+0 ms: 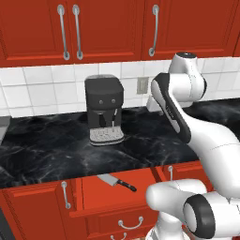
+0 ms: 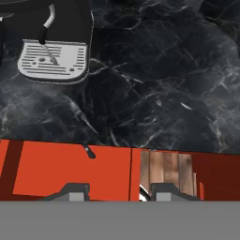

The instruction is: Pick up the knife from the drawer and place it on the cutting board. Then place the meat from the plate to the cutting board.

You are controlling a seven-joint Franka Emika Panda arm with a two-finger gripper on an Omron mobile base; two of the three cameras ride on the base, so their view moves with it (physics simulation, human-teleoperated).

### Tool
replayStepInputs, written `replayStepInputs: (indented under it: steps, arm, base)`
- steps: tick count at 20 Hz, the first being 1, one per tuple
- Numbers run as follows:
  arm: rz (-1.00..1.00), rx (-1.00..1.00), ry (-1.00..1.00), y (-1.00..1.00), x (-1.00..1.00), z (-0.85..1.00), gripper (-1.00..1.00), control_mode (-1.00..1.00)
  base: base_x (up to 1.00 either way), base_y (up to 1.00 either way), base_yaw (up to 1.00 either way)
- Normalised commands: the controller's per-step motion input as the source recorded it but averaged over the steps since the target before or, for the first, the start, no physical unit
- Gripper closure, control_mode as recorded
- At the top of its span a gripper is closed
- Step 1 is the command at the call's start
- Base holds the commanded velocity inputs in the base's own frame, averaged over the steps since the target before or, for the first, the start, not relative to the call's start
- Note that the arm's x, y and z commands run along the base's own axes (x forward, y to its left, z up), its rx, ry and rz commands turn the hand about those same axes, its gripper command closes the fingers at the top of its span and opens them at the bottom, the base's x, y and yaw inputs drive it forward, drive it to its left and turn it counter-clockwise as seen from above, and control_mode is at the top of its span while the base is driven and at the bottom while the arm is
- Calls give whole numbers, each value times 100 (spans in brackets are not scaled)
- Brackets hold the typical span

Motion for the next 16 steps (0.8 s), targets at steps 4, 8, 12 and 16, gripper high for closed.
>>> replayStepInputs:
  steps: [4, 8, 12, 16]
  arm:
    - [0, 0, -5, 0, -29, 0, -100, -100]
    - [0, 1, -13, 0, -57, 0, -100, -100]
    - [0, 0, -14, 8, -88, 0, -100, -100]
    - [0, -2, -7, 30, -76, 2, -100, -100]
  base:
    - [0, 0, 0]
    - [0, 0, 0]
    - [0, 0, 0]
    - [0, 0, 0]
